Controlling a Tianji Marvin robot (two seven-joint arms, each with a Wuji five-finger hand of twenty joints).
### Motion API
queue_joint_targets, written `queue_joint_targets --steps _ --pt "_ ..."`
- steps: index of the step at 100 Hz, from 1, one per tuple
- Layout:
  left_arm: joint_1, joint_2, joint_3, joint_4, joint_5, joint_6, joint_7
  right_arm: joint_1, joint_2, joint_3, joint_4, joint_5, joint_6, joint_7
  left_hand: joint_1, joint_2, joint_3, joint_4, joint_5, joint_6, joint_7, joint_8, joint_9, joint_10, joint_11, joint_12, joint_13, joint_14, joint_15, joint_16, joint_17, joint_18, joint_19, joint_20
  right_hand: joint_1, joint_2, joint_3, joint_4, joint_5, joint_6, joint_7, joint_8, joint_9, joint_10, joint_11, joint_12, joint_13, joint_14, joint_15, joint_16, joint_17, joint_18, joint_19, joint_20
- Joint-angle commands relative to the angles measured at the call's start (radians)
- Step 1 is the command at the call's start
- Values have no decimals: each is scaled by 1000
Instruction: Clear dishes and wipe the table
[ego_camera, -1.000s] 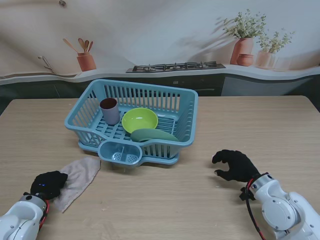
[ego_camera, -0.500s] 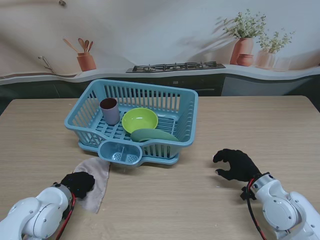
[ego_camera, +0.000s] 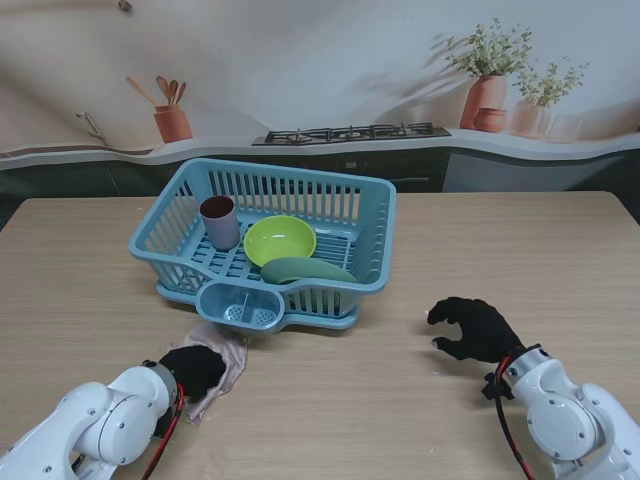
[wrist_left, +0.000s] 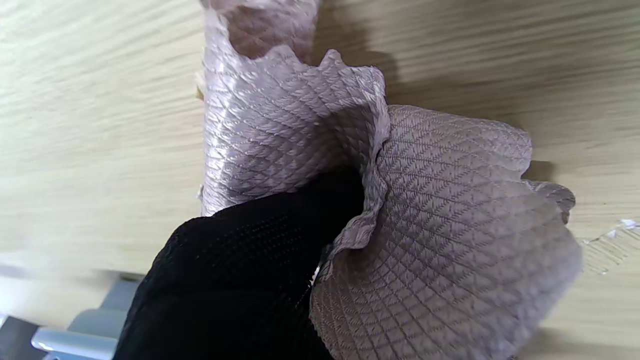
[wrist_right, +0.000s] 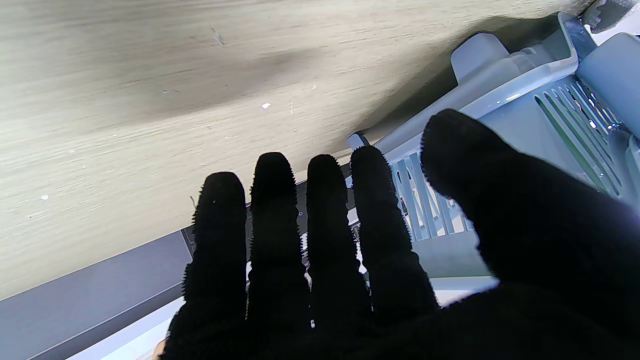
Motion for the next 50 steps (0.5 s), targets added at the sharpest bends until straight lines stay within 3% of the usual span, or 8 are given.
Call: queue_joint_targets --steps 1,21,50 --pt "28 -10 -8 45 16 11 17 -5 -3 1 -3 -4 -7 11 24 18 -25 2 -32 19 -53 -28 -39 -59 -86 -39 -28 53 13 10 -1 -22 67 27 4 7 18 22 7 -1 -6 -5 13 2 -4 -13 8 8 -11 -5 -6 15 6 -12" --pt "91 -28 -103 89 85 -18 174 -5 -3 -2 -3 -5 -2 12 28 23 -27 0 -47 26 -46 -25 -58 -53 -76 -33 -44 57 21 13 -14 -31 69 31 3 7 17 22 6 -1 -6 -5 11 2 -4 -13 7 7 -11 -5 -8 14 5 -12" --pt "159 -56 -233 187 154 -49 497 -3 -2 -7 -3 -8 6 13 29 24 -28 0 -49 32 -46 -28 -63 -48 -73 -34 -49 62 23 13 -16 -25 65 33 4 7 18 22 5 -2 -6 -5 11 3 -4 -13 7 6 -11 -5 -8 15 6 -11"
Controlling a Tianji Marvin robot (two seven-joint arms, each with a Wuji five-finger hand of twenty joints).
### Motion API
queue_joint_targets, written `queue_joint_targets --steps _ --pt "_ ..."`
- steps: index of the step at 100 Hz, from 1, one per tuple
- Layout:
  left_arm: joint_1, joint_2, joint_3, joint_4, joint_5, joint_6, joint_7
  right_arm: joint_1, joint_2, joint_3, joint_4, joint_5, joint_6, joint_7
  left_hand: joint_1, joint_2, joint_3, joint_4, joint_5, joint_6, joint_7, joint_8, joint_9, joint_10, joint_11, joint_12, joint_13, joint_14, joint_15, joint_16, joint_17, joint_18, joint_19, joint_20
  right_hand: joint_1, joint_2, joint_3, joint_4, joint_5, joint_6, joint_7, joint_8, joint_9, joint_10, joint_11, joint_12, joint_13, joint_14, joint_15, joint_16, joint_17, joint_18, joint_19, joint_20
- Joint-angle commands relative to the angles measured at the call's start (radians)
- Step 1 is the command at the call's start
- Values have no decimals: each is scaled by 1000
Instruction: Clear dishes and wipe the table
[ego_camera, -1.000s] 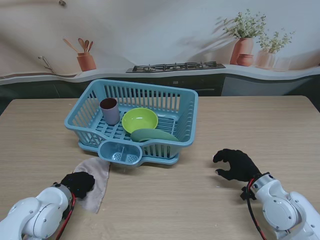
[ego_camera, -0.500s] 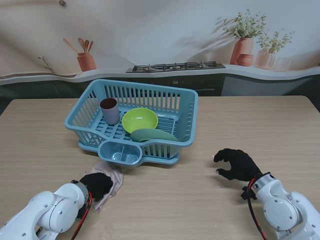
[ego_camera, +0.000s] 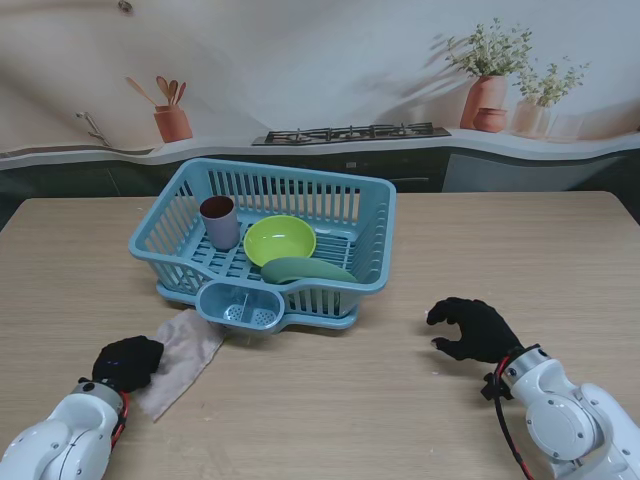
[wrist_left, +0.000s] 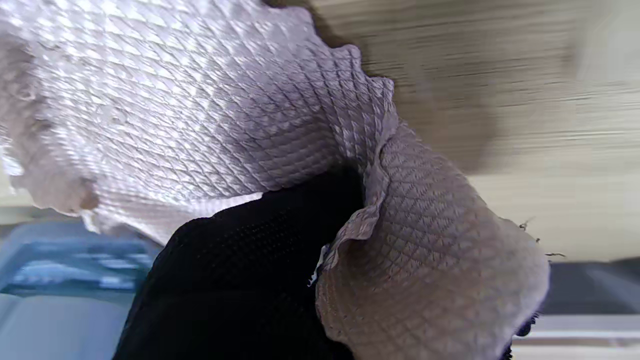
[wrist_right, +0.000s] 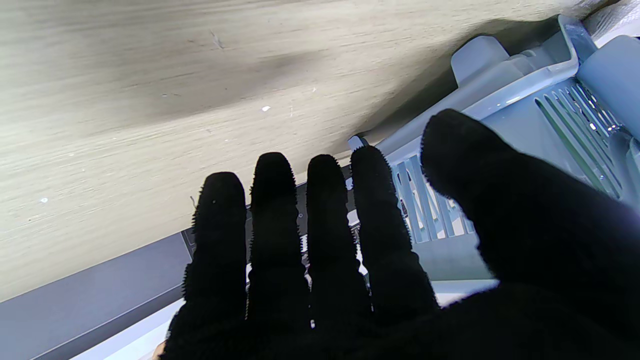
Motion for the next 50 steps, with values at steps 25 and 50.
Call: queue_joint_targets --steps 25,50 --pt "65 -8 -110 80 58 -31 165 -4 -2 -7 -4 -6 7 14 29 18 -12 2 -38 46 -63 -44 -7 6 6 -23 -22 64 25 13 3 -19 64 35 5 7 19 23 5 0 -6 -5 12 3 -3 -13 7 8 -10 -5 -8 16 6 -10" --pt "81 -13 -131 116 61 -30 248 -4 -1 -8 -5 -7 9 15 30 19 -12 1 -42 47 -65 -46 -11 7 7 -23 -27 64 24 13 3 -19 62 37 5 6 20 22 6 -1 -6 -5 12 2 -4 -13 6 7 -11 -5 -8 14 5 -10"
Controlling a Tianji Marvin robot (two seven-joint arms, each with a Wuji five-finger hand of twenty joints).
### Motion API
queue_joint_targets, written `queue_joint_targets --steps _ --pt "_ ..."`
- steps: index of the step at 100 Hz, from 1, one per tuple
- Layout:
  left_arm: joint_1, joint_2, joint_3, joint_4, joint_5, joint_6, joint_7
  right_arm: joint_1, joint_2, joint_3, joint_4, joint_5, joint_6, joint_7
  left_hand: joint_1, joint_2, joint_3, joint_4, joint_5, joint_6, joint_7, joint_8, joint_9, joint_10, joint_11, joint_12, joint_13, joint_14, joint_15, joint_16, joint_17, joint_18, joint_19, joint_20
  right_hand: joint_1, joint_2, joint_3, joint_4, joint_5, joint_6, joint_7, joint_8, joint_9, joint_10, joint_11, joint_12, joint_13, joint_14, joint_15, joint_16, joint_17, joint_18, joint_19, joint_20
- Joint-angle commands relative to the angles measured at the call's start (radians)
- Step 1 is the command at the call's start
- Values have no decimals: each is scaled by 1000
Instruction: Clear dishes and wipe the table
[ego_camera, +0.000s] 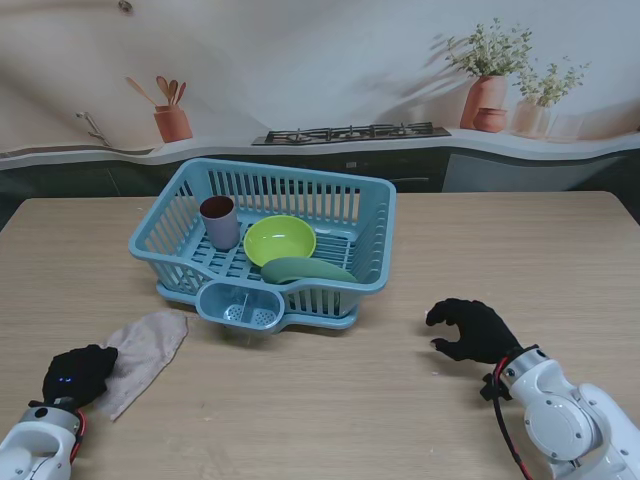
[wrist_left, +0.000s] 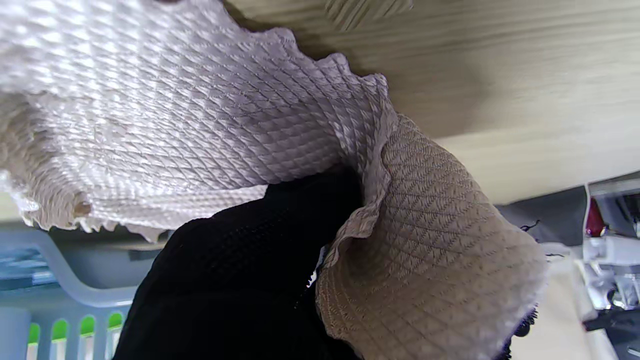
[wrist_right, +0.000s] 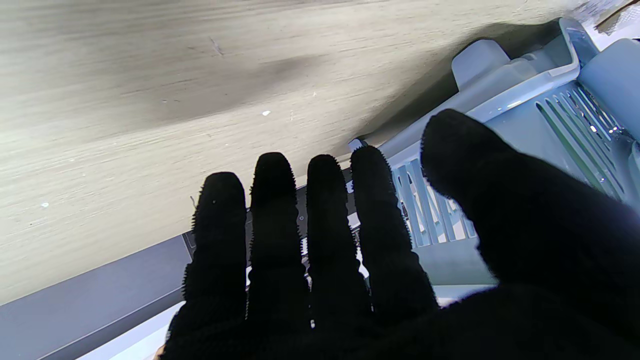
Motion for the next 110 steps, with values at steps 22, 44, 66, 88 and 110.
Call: queue_joint_targets --steps 22,44,66,88,110 --pt "25 -7 34 -30 -18 57 -38 -5 -2 0 -4 -6 -1 13 30 20 -12 1 -42 41 -5 -8 -12 12 9 -19 -27 68 25 13 3 -19 62 36 5 7 20 22 5 -1 -6 -5 11 3 -3 -13 5 8 -11 -5 -9 14 5 -10" --pt "69 -12 64 -98 -11 126 -61 -6 -1 5 -5 -6 -5 15 32 23 -12 0 -47 49 -5 -8 -16 20 11 -17 -27 72 29 12 7 -13 62 39 6 6 20 22 5 -1 -6 -5 12 4 -3 -13 5 8 -10 -5 -10 12 5 -9" --pt "75 -21 87 -87 -26 186 0 -5 -1 5 -4 -7 -9 16 33 24 -14 -1 -52 53 -4 -10 -20 24 14 -16 -29 71 30 8 7 -16 63 40 5 6 20 22 5 0 -6 -5 11 3 -3 -14 6 8 -11 -5 -10 14 5 -9" --pt "-7 -20 102 29 -49 155 79 -5 -1 2 -4 -8 -4 15 31 20 -14 1 -46 46 0 -13 -15 17 15 -19 -28 69 29 4 5 -16 61 40 6 6 20 22 5 0 -6 -5 12 2 -3 -13 6 8 -11 -5 -10 12 5 -9" --pt "-131 -9 108 137 -45 91 111 -4 -2 0 -3 -10 1 11 29 18 -12 2 -47 38 3 -15 -12 9 17 -20 -22 58 27 -1 5 -16 61 41 5 7 21 23 5 0 -5 -5 12 3 -3 -14 6 8 -11 -5 -10 14 5 -9"
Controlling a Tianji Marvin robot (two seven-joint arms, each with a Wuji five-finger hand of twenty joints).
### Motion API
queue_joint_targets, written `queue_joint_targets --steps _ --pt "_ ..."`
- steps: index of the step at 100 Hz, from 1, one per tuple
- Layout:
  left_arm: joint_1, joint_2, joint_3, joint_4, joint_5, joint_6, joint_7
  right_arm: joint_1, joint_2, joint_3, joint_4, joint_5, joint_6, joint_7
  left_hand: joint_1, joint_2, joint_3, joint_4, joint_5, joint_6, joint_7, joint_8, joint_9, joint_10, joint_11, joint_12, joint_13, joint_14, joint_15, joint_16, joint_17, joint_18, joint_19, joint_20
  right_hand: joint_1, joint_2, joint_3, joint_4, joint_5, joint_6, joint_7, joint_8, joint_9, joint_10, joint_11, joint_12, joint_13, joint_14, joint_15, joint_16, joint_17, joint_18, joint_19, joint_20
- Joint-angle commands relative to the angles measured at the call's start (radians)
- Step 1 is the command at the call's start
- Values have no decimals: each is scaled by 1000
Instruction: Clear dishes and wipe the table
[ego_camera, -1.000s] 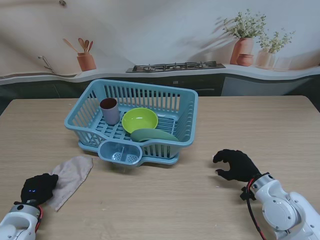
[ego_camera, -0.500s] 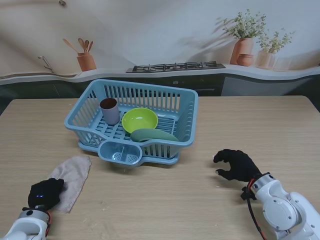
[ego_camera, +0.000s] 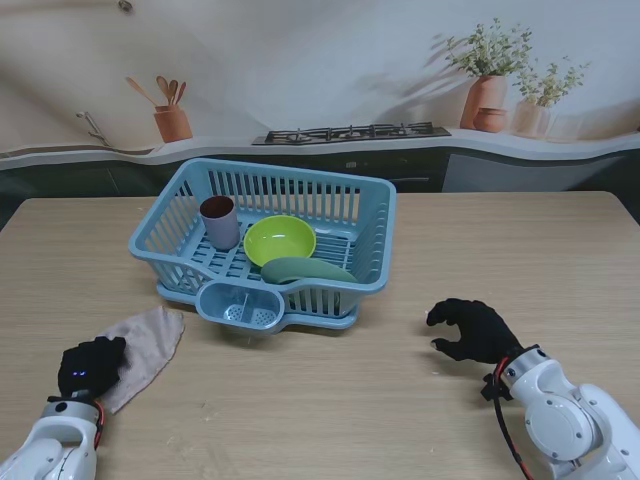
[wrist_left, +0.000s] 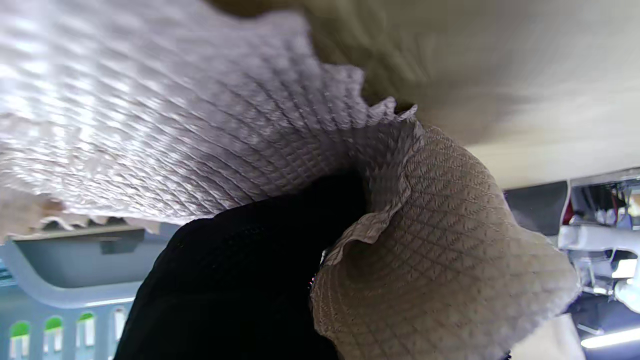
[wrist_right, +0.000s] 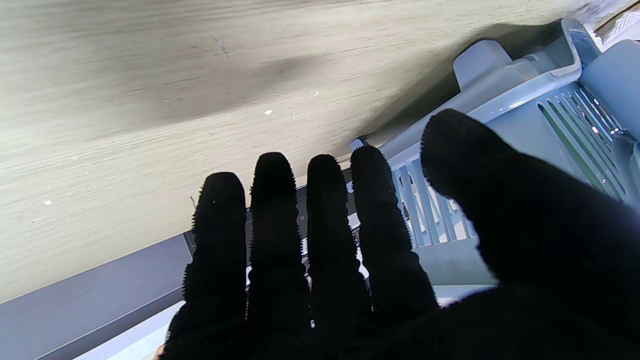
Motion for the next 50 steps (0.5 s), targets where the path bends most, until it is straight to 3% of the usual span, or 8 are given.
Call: queue_joint_targets --steps 1,23,39,50 --pt "-34 8 2 28 -1 -13 -16 -4 -2 -2 -3 -5 2 11 26 17 -32 0 -15 9 -117 -80 -1 9 16 -17 -13 58 25 -1 7 -16 60 31 6 7 21 23 5 -1 -6 -5 11 2 -3 -14 6 8 -11 -5 -9 14 5 -8" --pt "-180 21 21 131 -7 -78 -16 -1 -2 -4 -1 -11 11 6 25 15 -31 0 -16 4 -113 -86 0 3 17 -17 -8 47 25 -7 9 -25 54 27 6 7 21 23 6 0 -6 -5 11 3 -3 -14 5 8 -11 -5 -9 12 5 -8" --pt "-267 25 52 194 -27 -89 -24 3 -2 -5 2 -15 15 5 25 14 -31 0 -17 4 -113 -89 -1 4 15 -18 -6 45 24 -10 9 -26 54 26 6 7 21 23 6 -1 -5 -5 12 4 -3 -14 6 7 -11 -5 -9 13 5 -8" --pt "-283 27 68 198 -30 -70 -54 6 -2 -8 4 -14 21 4 25 14 -31 0 -16 10 -114 -94 1 8 15 -18 -6 49 22 -13 9 -26 55 24 6 8 21 23 6 1 -6 -6 11 4 -3 -14 5 7 -10 -5 -9 14 5 -8"
